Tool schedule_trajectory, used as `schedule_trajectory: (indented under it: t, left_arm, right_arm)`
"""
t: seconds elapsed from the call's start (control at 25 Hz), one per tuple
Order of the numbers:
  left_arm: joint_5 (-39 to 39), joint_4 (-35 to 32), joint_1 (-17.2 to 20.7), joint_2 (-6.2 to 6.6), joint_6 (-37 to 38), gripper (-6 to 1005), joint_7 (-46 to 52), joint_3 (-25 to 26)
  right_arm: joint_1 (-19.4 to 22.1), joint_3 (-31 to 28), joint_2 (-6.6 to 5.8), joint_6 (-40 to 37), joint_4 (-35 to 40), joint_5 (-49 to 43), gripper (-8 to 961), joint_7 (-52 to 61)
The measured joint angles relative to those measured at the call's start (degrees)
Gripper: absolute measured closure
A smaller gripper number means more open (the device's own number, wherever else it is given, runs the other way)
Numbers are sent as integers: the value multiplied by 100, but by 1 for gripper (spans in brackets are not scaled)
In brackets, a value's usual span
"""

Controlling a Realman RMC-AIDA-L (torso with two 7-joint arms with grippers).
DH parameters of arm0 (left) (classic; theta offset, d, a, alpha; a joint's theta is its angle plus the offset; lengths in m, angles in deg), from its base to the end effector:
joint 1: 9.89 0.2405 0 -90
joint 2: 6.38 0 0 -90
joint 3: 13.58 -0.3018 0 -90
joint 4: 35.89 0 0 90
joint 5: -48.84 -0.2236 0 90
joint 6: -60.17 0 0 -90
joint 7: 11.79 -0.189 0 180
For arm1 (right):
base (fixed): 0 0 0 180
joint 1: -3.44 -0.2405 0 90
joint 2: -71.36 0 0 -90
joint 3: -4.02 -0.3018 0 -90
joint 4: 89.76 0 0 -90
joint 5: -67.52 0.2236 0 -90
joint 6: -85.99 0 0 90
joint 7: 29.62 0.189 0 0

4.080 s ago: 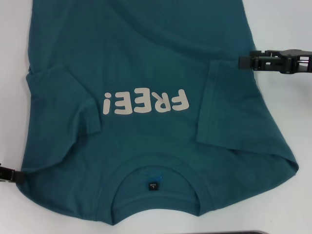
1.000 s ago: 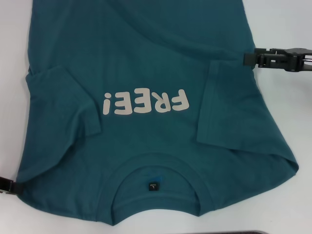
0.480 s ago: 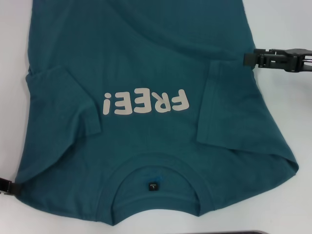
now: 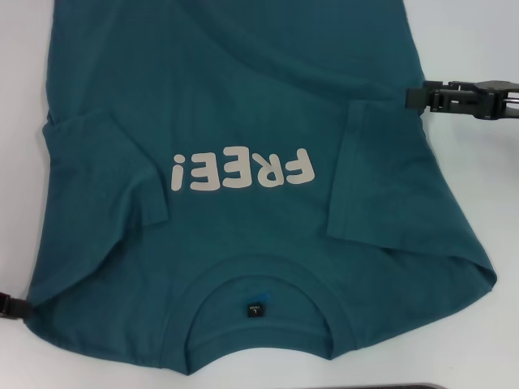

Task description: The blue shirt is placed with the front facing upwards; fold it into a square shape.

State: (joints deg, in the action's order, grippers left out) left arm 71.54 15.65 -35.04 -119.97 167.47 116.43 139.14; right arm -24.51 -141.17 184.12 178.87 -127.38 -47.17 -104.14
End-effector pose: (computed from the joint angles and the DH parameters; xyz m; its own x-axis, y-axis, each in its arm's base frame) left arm -0.4105 0.2750 0.0191 0.1453 0.9894 0.0049 0.9822 -0.1436 -0.1211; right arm 0.3246 0.3757 0.0009 0.4900 -0.6760 -0.5504 -0.7957 -0.6047 0.0342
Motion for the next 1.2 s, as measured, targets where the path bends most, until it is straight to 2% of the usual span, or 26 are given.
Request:
schedule_trajectory:
  t: [0.32,0.4,0.44,0.6,0.8,0.96,1.2]
  left_arm:
    - [9,4,31,286,-7,889,55,433]
    - [56,28,35,324,-5,889,30,663]
    - [188,24,33,350,-11,889,-48,960]
    - [629,-21,50,324,-66,888,-181,1187]
    - [1497,-288,151,200,-437,888,-479,1196]
    - [1700,-485,170,126,-712,885,-683,1195]
    - [1839,-598,107,107,-659,877,-728,1197]
  right_arm:
    - [0,-44,0,-14,14,0,122,-14]
    - [0,-51,0,-15,14,0,122,-14]
    - [0,-53,0,-16,14,0,122,-15]
    - [-1,-84,0,-16,19,0,121,-28]
    - [-1,-115,0,-21,22,0,121,-45]
    - [-1,-132,0,-25,-1,-1,121,-19]
    - [-1,-216,0,-29,6,-1,121,-13]
